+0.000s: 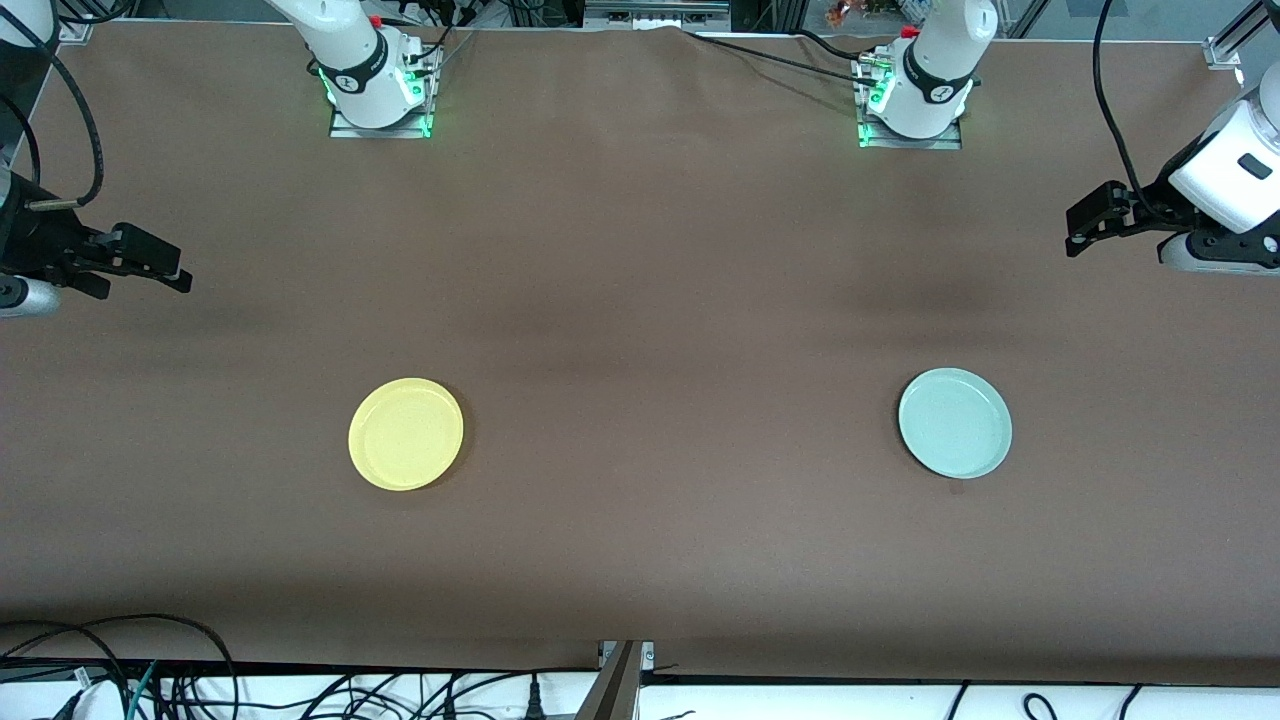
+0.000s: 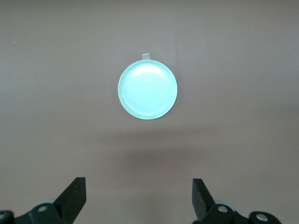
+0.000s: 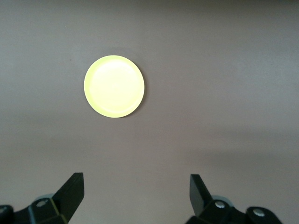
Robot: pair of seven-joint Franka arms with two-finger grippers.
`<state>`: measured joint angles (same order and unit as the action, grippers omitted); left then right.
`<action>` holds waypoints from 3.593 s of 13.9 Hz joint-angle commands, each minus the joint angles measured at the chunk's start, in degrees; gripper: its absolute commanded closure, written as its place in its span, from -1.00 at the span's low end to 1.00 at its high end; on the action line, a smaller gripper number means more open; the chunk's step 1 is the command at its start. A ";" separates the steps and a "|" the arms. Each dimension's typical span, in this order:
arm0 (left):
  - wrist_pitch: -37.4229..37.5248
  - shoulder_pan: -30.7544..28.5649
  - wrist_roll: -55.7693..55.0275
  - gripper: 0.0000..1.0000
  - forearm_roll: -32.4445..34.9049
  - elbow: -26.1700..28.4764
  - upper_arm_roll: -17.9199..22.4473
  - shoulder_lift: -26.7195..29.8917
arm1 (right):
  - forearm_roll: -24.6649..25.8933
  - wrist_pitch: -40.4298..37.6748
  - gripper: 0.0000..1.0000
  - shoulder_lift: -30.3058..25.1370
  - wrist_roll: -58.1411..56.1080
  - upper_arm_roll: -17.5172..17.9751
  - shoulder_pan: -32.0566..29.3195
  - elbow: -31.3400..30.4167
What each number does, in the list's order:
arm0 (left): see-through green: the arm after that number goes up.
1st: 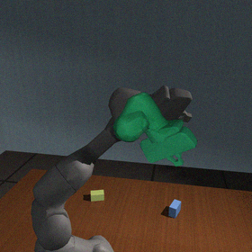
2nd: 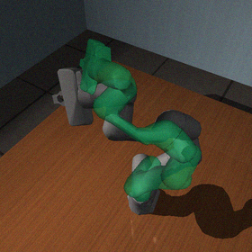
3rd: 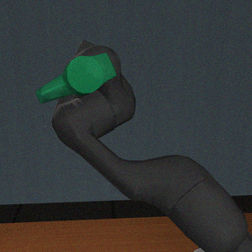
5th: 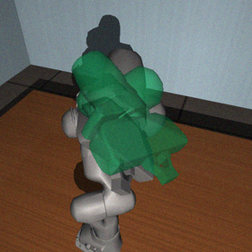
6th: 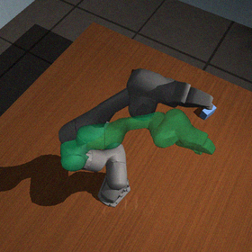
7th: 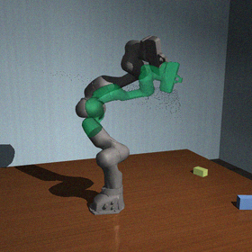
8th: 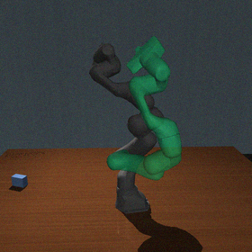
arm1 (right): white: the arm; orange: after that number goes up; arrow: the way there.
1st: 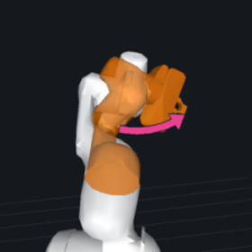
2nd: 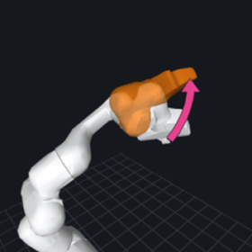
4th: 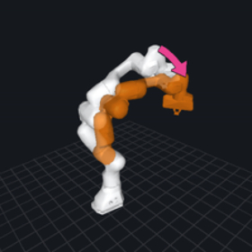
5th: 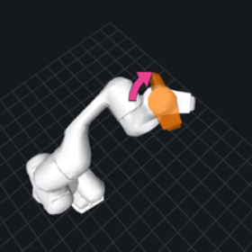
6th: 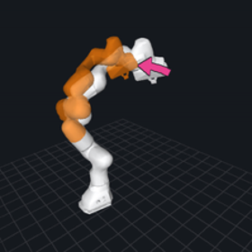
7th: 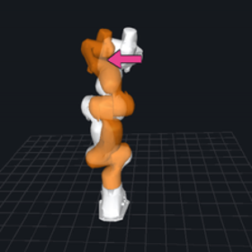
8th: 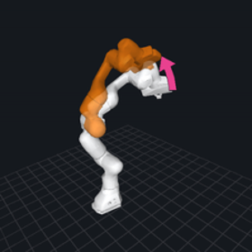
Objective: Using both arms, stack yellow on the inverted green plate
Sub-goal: 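Reach the left gripper toward the green plate rim, then grip the green plate with the left gripper while the right gripper reaches yellow, then grip the yellow plate rim with the right gripper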
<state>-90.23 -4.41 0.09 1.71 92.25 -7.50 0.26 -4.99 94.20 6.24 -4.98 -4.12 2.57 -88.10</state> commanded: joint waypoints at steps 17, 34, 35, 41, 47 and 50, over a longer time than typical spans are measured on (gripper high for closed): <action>-18.46 -1.13 8.76 -1.00 4.97 -3.04 0.11 -22.91 | -0.29 1.42 -1.00 0.35 -0.64 0.07 0.59 -0.59; -38.35 -5.79 23.98 -0.18 4.17 -2.25 -0.33 -43.41 | -1.17 46.67 -0.67 29.18 1.20 0.60 4.73 -12.62; -39.22 -5.96 24.08 -0.18 4.70 -2.42 -0.32 -44.63 | -1.17 48.16 -0.56 29.61 1.20 0.60 4.81 -13.58; -42.40 -6.93 27.68 -0.12 4.97 -2.43 -0.32 -45.79 | -1.17 54.86 0.26 31.20 1.20 1.04 4.64 -17.20; -42.48 -6.84 29.70 0.33 6.55 -2.78 -0.24 -45.70 | -3.43 50.49 1.00 30.41 2.52 1.48 4.37 -15.01; -42.31 -7.01 31.10 1.00 6.55 -2.43 -0.24 -45.52 | -8.72 40.40 1.00 29.97 2.08 1.31 4.02 -8.35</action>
<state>-132.76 -10.74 29.37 6.96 90.95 -7.25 -44.49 -11.32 140.94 36.47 -2.62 -3.29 7.43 -101.01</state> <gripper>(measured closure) 0.846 0.956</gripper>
